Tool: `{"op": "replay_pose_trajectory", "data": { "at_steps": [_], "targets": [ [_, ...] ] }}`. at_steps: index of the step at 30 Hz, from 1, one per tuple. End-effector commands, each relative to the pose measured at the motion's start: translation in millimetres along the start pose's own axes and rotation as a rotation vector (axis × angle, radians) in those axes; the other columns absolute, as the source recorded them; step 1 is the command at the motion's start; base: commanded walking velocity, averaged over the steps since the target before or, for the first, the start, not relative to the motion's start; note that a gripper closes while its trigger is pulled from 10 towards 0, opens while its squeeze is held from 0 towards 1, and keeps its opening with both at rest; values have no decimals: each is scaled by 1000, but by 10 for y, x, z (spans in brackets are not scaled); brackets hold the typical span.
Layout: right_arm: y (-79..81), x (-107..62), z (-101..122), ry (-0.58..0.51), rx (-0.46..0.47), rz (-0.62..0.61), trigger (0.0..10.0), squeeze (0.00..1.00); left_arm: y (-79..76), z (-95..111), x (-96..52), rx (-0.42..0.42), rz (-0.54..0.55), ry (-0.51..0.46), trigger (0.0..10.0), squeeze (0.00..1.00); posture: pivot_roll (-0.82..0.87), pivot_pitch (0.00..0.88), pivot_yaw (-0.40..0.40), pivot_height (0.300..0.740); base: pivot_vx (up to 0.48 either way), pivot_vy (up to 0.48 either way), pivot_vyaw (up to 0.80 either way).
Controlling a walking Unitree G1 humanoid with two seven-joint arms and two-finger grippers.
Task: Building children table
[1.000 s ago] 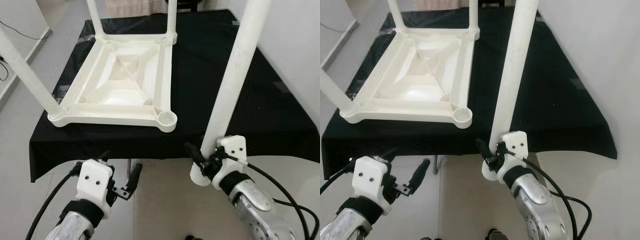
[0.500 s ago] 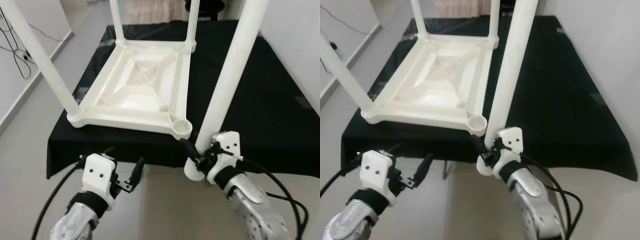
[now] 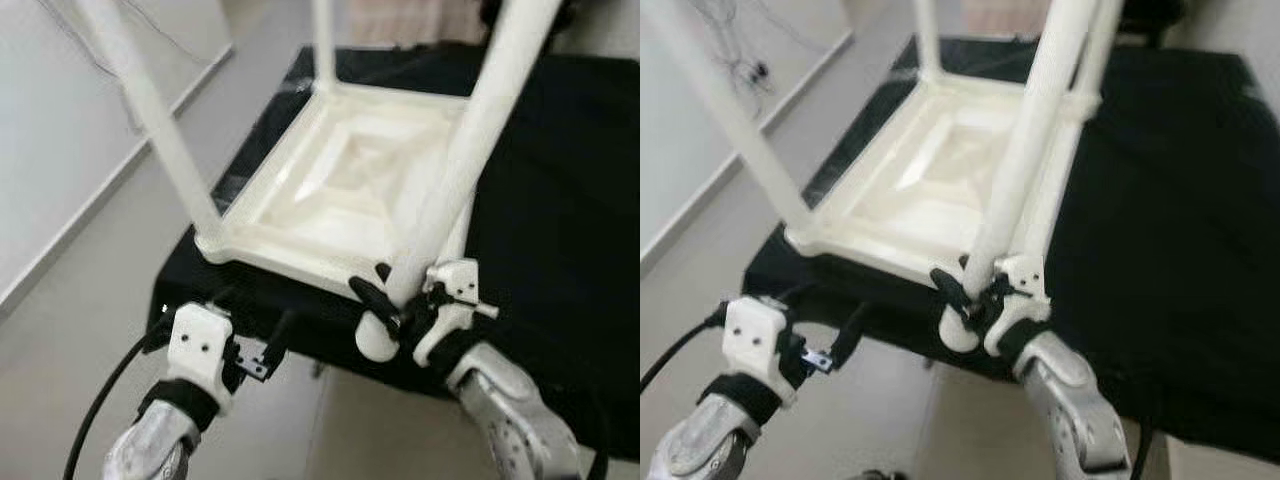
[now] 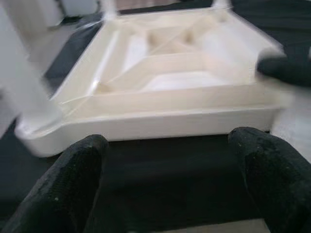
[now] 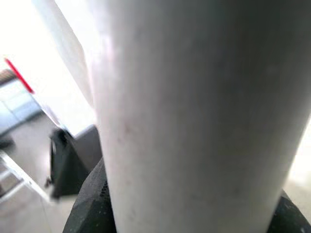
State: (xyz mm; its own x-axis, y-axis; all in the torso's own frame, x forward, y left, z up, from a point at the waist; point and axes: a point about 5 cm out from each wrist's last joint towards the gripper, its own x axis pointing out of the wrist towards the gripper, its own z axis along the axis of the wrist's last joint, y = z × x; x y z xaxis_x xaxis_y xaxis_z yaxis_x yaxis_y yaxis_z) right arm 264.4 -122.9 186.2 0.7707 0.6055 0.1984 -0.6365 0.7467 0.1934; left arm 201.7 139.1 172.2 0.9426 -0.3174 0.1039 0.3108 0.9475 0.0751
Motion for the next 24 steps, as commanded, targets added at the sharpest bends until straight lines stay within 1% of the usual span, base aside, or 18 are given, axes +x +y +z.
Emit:
{"op": "replay_pose_trajectory", "data": {
  "at_steps": [1,2,3,5,6,7,8,9,11,13,15,18,19,20,21,23,24],
  "targets": [
    [58,-30,130,-61,23,82,10000,0,-8,-22,-4,3,-10,11,10000,0,-10,204,10,740,322,0,0],
    [100,-3,233,-94,41,159,10000,0,-27,-25,-9,-4,-27,16,10000,0,-4,205,4,740,319,0,0],
    [100,-3,233,-94,41,159,10000,0,-27,-25,-9,-4,-27,16,10000,0,-4,205,4,740,319,0,0],
    [136,24,376,-131,57,252,10000,0,-65,-17,-22,-8,-66,17,10000,0,0,206,-1,740,0,0,0],
    [149,-2,468,-146,81,339,10000,0,-88,-5,-40,-11,-80,12,10000,0,3,208,-8,740,0,0,0],
    [158,-29,530,-155,97,401,10000,0,-102,3,-53,-12,-87,7,10000,0,3,208,-9,740,0,0,0],
    [158,-29,530,-155,97,401,10000,0,-102,3,-53,-12,-87,7,10000,0,3,208,-9,740,0,0,0],
    [139,-61,598,-166,112,453,10000,0,-123,9,-65,-10,-99,7,10000,0,3,208,-11,740,0,0,0],
    [57,-60,704,-199,105,458,10000,0,-160,15,-81,-3,-119,9,10000,0,6,212,-16,740,0,0,0],
    [57,-60,704,-199,105,458,10000,0,-160,15,-81,-3,-119,9,10000,0,6,212,-16,740,0,0,0],
    [-68,16,734,-181,47,383,10000,0,-203,18,-100,8,-158,20,10000,0,10,223,-23,740,0,-129,0],
    [-92,26,730,-161,23,377,10000,0,-226,23,-109,19,-179,25,10000,0,12,227,-23,740,0,-389,0],
    [-98,17,723,-136,-4,386,10000,0,-241,28,-118,26,-192,28,10000,0,15,234,-22,740,0,-454,0],
    [-88,-31,679,-73,-51,417,10000,0,-254,37,-132,18,-204,29,10000,0,13,247,-23,740,0,-454,0],
    [-88,-31,679,-73,-51,417,10000,0,-254,37,-132,18,-204,29,10000,0,13,247,-23,740,0,-454,0],
    [-94,-112,615,28,-114,461,10000,0,-304,49,-171,1,-263,39,10000,0,13,258,-23,740,0,-124,0],
    [-94,-112,615,28,-114,461,10000,0,-304,49,-171,1,-263,39,10000,0,13,258,-23,740,0,0,0]
  ]
}}
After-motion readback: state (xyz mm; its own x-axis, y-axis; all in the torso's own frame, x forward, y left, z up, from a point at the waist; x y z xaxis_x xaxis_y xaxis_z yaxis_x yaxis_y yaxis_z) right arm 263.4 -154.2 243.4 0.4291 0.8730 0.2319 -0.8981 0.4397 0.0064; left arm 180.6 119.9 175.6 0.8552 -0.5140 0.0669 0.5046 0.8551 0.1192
